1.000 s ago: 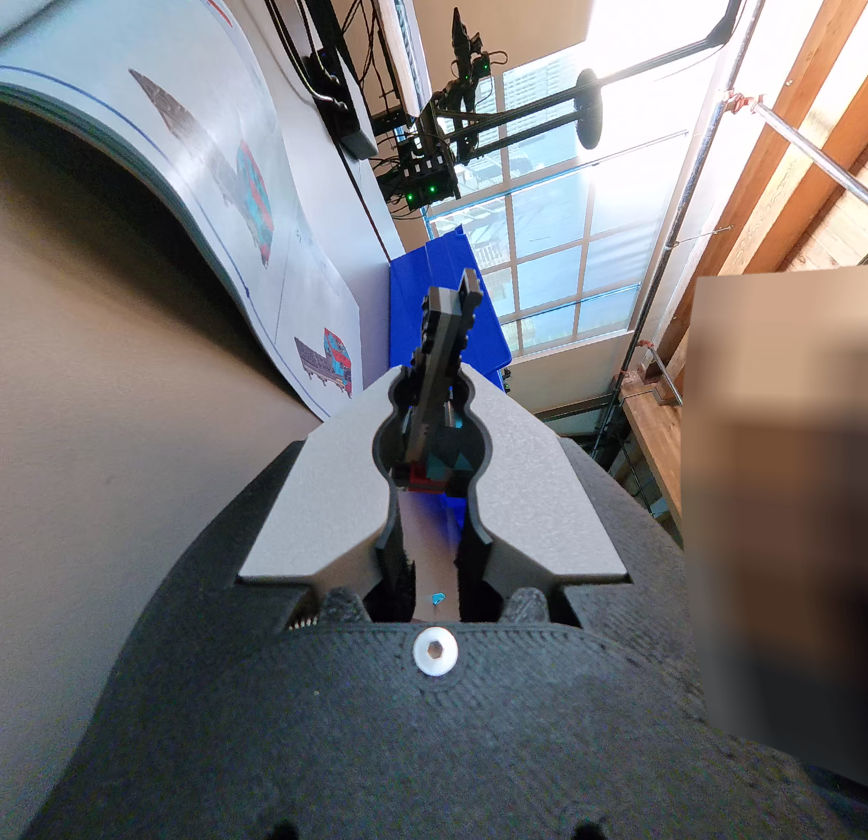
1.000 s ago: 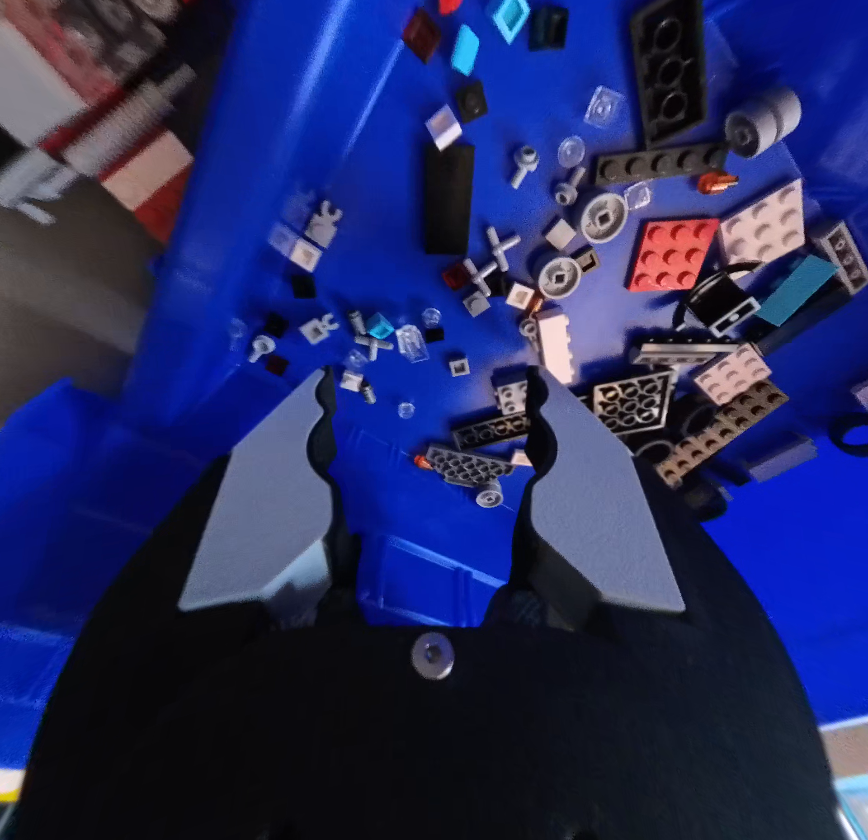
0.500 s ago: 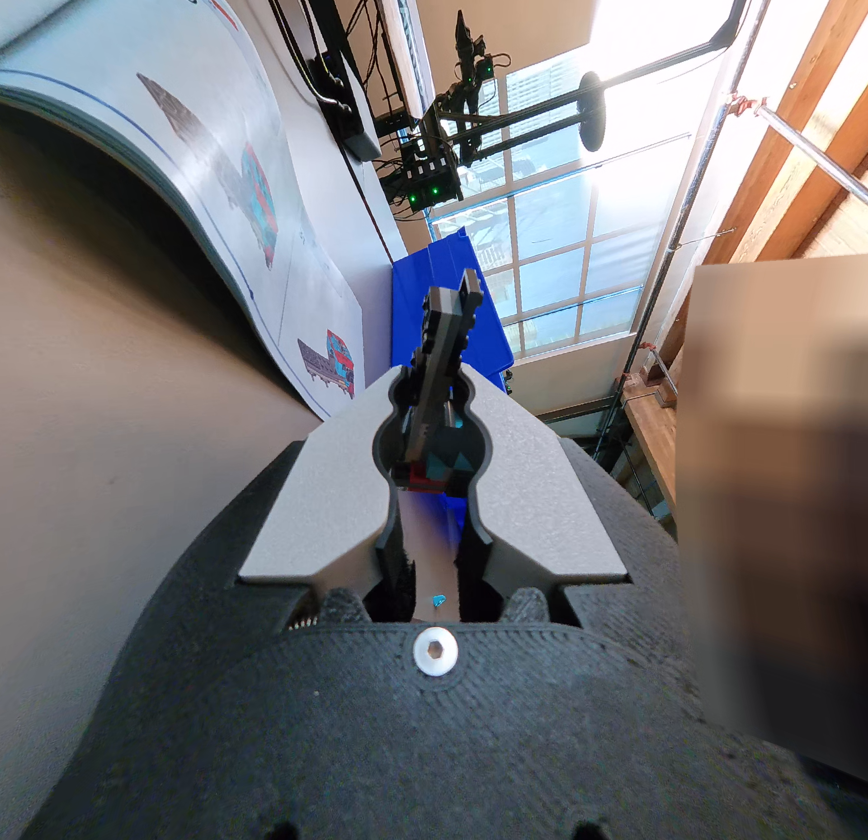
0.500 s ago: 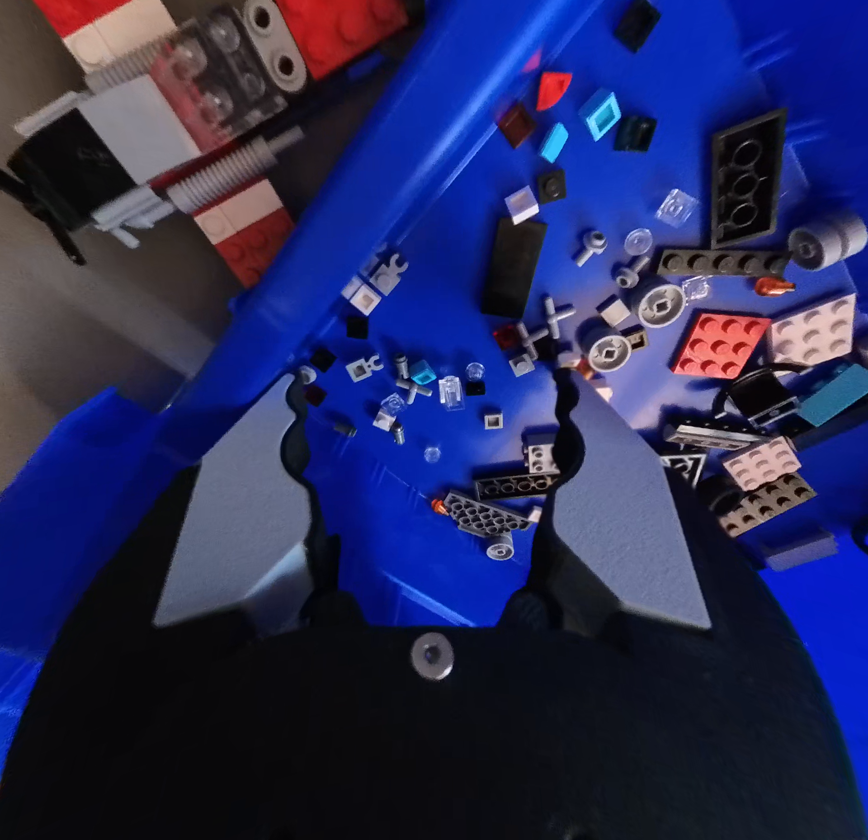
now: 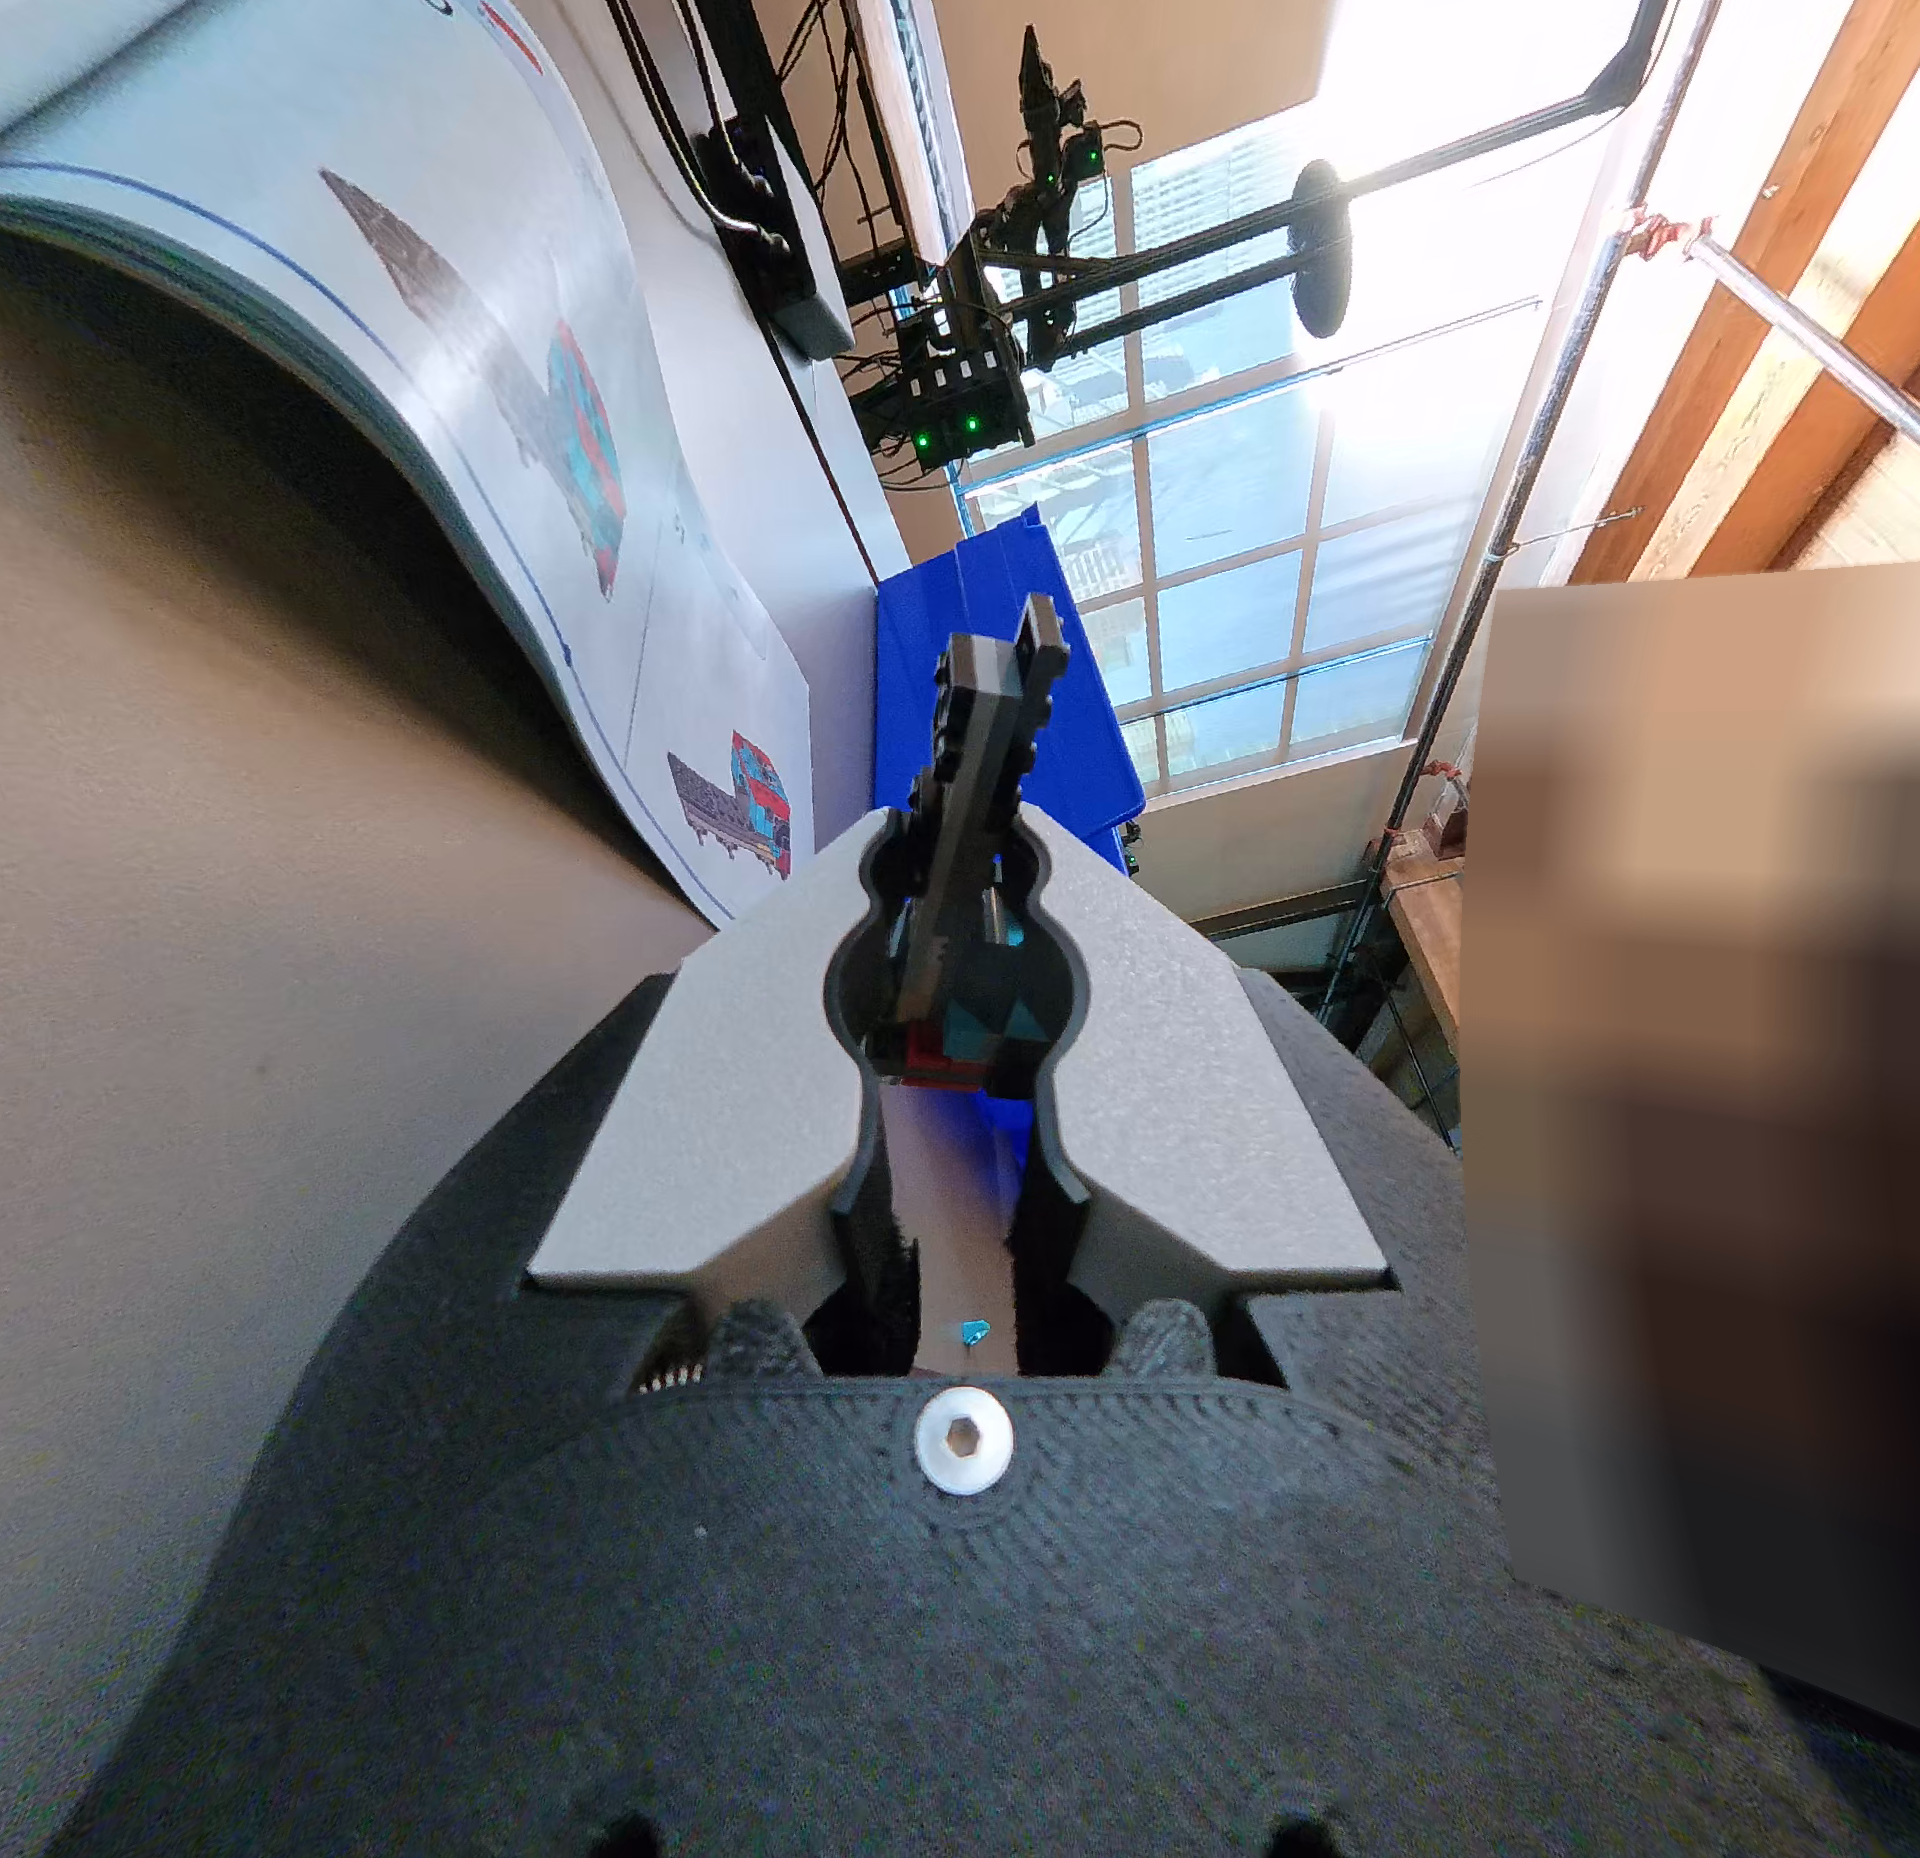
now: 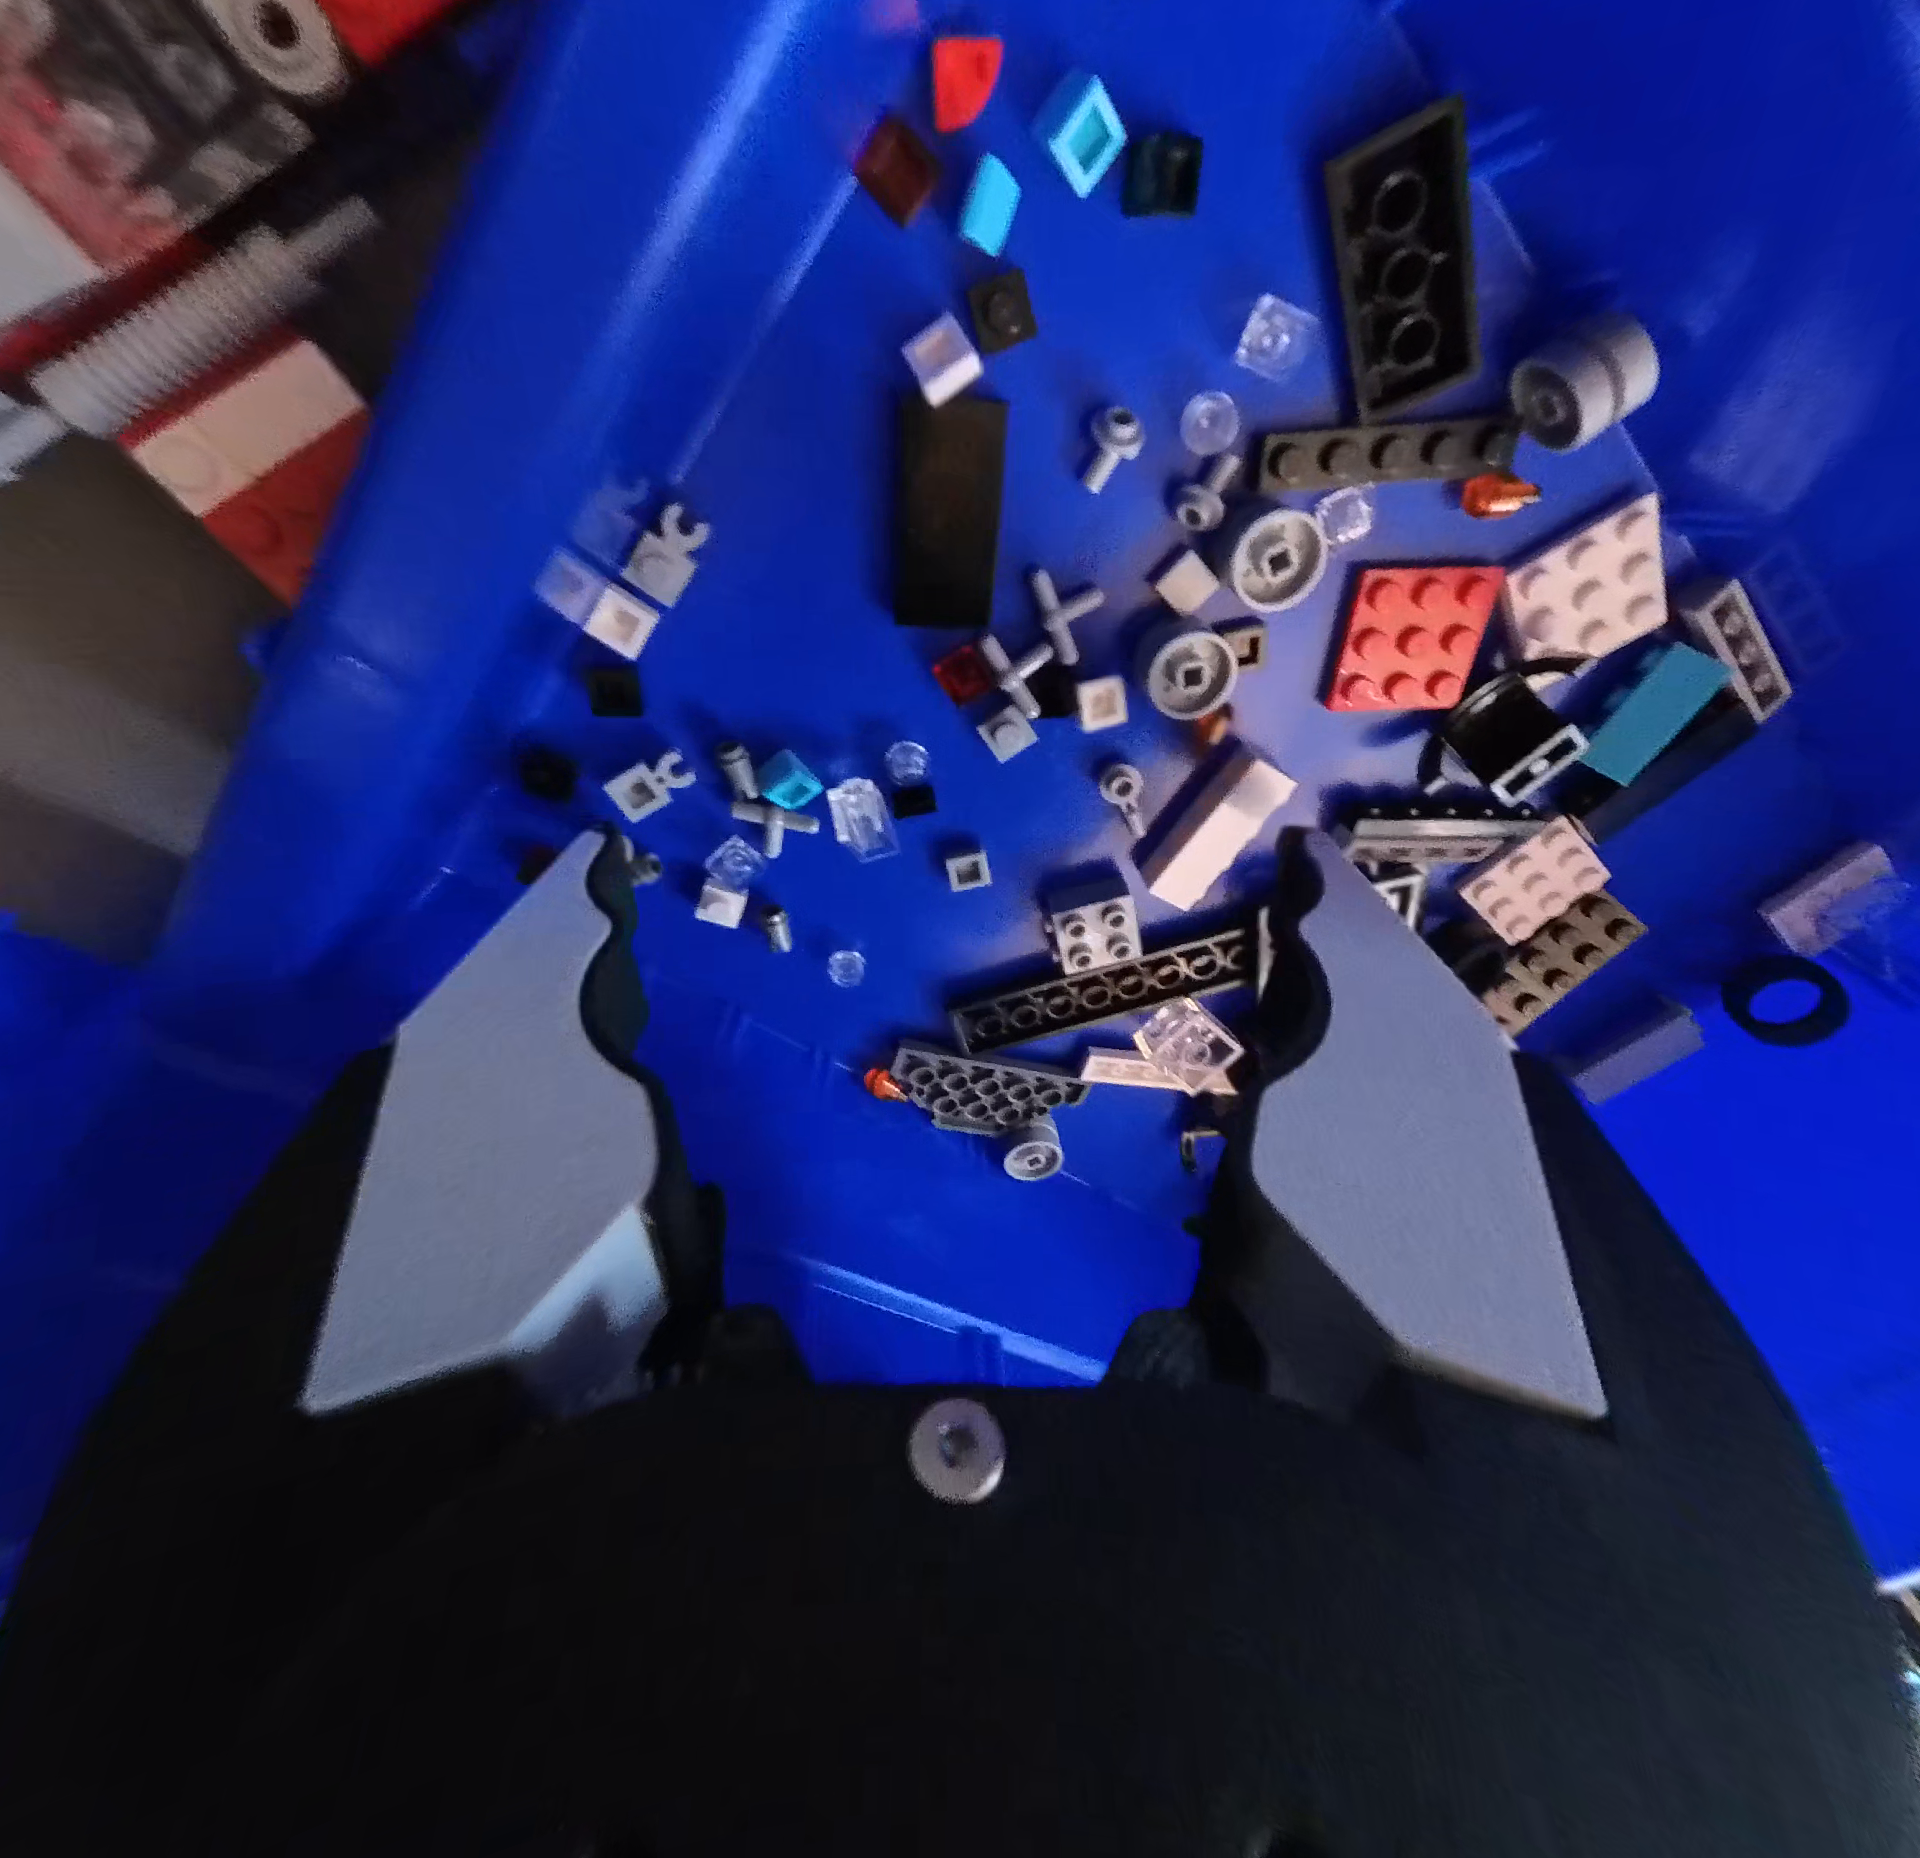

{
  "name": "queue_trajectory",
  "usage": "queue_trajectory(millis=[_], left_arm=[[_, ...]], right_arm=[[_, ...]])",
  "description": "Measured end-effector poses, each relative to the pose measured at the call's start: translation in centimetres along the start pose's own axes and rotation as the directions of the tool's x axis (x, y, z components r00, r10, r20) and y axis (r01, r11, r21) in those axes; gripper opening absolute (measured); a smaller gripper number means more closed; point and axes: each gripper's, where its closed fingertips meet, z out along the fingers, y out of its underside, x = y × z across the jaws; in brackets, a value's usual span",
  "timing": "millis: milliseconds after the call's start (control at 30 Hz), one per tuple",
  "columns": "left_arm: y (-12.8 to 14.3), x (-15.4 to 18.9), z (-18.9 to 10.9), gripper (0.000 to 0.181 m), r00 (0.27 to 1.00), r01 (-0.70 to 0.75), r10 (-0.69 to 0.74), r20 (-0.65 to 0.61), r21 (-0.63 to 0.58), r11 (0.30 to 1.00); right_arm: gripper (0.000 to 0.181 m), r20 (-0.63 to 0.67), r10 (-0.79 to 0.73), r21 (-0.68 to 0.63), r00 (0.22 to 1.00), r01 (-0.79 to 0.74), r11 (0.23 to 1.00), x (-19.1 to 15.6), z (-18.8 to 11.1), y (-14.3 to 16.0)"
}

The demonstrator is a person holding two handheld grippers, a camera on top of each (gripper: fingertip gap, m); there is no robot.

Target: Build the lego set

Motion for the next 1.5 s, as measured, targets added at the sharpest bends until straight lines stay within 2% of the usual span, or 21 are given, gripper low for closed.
queue_trajectory(millis=[267, 333, 467, 600, 700, 900, 1233, 1500], left_arm=[[0.0, 0.1, 0.0, 0.018, 1.000, 0.002, -0.001, -0.005, 0.003, 1.000], [0.0, 0.1, -0.1, 0.018, 1.000, 0.003, -0.003, -0.009, 0.004, 1.000], [0.0, 0.2, 0.0, 0.018, 1.000, 0.006, -0.006, -0.017, 0.000, 1.000], [0.0, 0.4, -0.1, 0.018, 1.000, 0.008, -0.008, -0.029, 0.000, 1.000], [0.0, 0.5, -0.1, 0.018, 0.999, 0.008, -0.008, -0.036, -0.003, 1.000], [0.0, 0.6, -0.2, 0.018, 0.999, 0.010, -0.010, -0.049, 0.001, 1.000], [0.2, 0.7, -0.1, 0.018, 0.999, 0.010, -0.011, -0.051, -0.013, 1.000], [0.2, 0.9, -0.3, 0.018, 0.997, 0.016, -0.017, -0.072, -0.015, 1.000]], right_arm=[[0.116, -0.080, 0.063, -0.031, 0.995, -0.065, 0.997, 2.1, -0.8, 1.4], [0.101, -0.056, 0.082, -0.023, 0.995, -0.083, 0.996, 1.5, -1.2, 1.3], [0.053, 0.059, 0.113, 0.003, 0.992, -0.114, 0.993, -1.1, -2.5, 0.2], [0.029, 0.220, 0.178, 0.013, 0.959, -0.185, 0.983, -4.5, -2.6, -1.6], [0.024, 0.266, 0.172, -0.022, 0.949, -0.172, 0.985, -5.8, -1.7, -2.4], [0.023, 0.290, 0.216, -0.110, 0.932, -0.192, 0.975, -6.0, -1.0, -1.9], [0.018, 0.275, 0.292, -0.280, 0.916, -0.214, 0.936, -5.2, 0.0, 0.7], [0.015, 0.266, 0.285, -0.307, 0.921, -0.199, 0.931, -4.8, -0.2, 1.3]])
